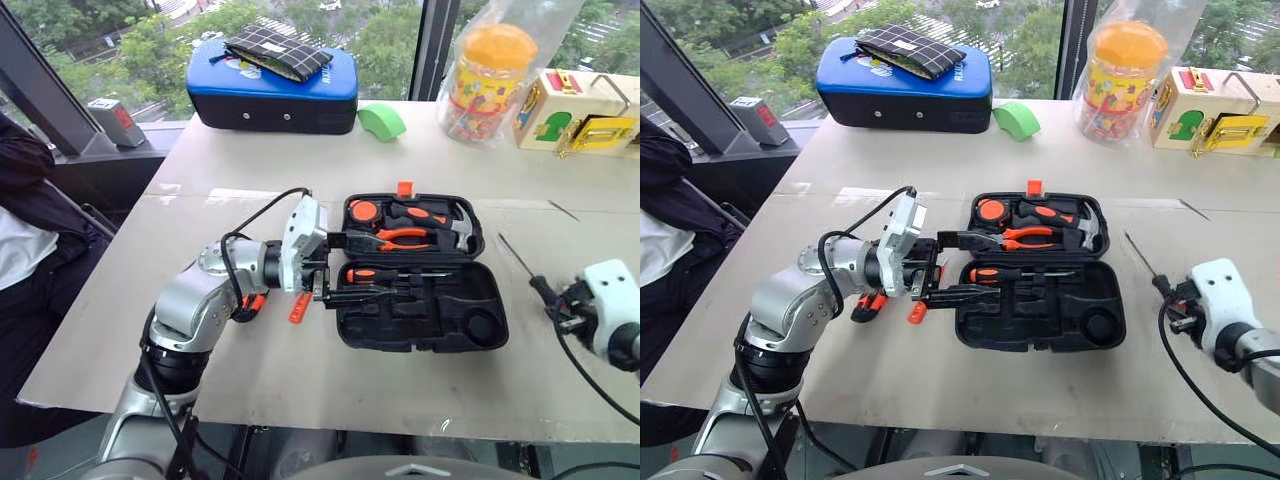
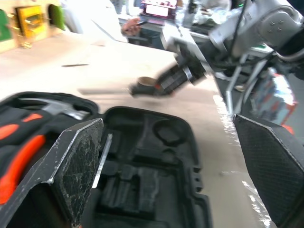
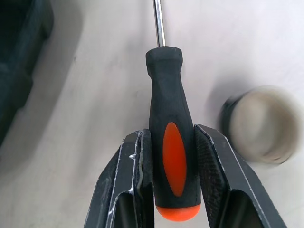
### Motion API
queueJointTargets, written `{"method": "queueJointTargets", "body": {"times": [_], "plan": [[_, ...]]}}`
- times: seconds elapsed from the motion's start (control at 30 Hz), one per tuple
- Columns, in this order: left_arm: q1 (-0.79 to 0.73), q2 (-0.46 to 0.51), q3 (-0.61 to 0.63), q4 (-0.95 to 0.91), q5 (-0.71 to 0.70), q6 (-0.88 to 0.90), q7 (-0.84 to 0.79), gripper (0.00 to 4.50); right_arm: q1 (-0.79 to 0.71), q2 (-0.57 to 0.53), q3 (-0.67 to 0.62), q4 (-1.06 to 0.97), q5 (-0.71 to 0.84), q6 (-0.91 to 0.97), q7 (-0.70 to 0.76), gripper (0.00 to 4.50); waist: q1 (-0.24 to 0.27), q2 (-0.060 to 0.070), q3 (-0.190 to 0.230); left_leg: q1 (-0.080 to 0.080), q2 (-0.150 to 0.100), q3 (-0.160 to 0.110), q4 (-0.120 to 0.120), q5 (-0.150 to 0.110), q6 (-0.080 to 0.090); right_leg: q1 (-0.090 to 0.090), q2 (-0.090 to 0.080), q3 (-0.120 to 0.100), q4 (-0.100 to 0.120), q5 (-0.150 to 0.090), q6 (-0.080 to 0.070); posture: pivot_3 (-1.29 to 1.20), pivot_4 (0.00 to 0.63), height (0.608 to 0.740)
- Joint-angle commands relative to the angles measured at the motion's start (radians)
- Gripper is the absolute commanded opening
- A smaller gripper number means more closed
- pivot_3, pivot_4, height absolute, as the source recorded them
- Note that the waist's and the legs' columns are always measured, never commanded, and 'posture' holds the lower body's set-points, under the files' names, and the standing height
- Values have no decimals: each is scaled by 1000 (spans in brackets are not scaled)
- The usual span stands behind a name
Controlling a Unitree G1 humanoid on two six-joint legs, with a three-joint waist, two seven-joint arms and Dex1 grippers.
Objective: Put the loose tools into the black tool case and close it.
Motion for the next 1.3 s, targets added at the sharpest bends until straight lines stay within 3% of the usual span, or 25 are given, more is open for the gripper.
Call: {"method": "queueJointTargets", "body": {"times": [0.03, 0.17, 0.3, 0.5, 0.67, 0.97, 1.2, 1.3], "plan": [[68, 53, 93, -29, -77, -16, -57, 4500, -96, -110, -30, 1, -10, -130, 170, 674, -12, 0, 0, 0, 1, -1, 0, 0, 0, 0, 1, -1, 0, 0, 0, 0, 150, 740], [206, 150, 151, -50, -71, -64, -124, 4500, -248, -215, 149, 72, -76, -325, 365, 674, -24, 2, 2, 1, 2, 1, -2, 0, 0, 0, 1, 1, 0, 0, 0, 0, 150, 740], [335, 211, 236, -80, -86, -100, -142, 4500, -441, -212, 423, 233, -204, -560, 598, 674, -19, 1, 5, 0, 3, 0, -3, 0, 0, 0, 1, -1, -3, 0, 0, 0, 150, 740], [445, 264, 294, -78, -50, -196, -187, 4500, -552, -195, 627, 442, -351, -784, 836, 674, 7, 2, 7, -3, 0, -2, -3, 1, -3, 0, -4, -4, -11, 0, -1, 0, 150, 740], [495, 288, 317, -89, -40, -237, -189, 4500, -573, -158, 680, 520, -400, -842, 916, 674, 8, 2, 7, -2, 1, -2, -6, 1, -3, 0, -5, -4, -12, 0, -1, 0, 150, 740], [480, 291, 287, -100, -39, -238, -154, 4500, -600, -93, 700, 620, -483, -837, 929, 674, 8, 3, 7, -2, 0, -2, -6, 1, -3, 0, -4, -4, -12, 1, -1, 0, 150, 740], [454, 296, 273, -87, -34, -238, -156, 4500, -591, -115, 699, 614, -487, -808, 988, 674, 10, 3, 7, -2, 0, -2, -6, 1, -3, 0, -4, -4, -12, 1, -1, 0, 150, 740], [447, 296, 267, -90, -34, -232, -153, 4500, -592, -116, 683, 597, -471, -794, 998, 2079, 12, 3, 7, -2, 0, -2, -6, 1, -3, 0, -4, -4, -12, 1, -1, 0, 150, 740]]}}
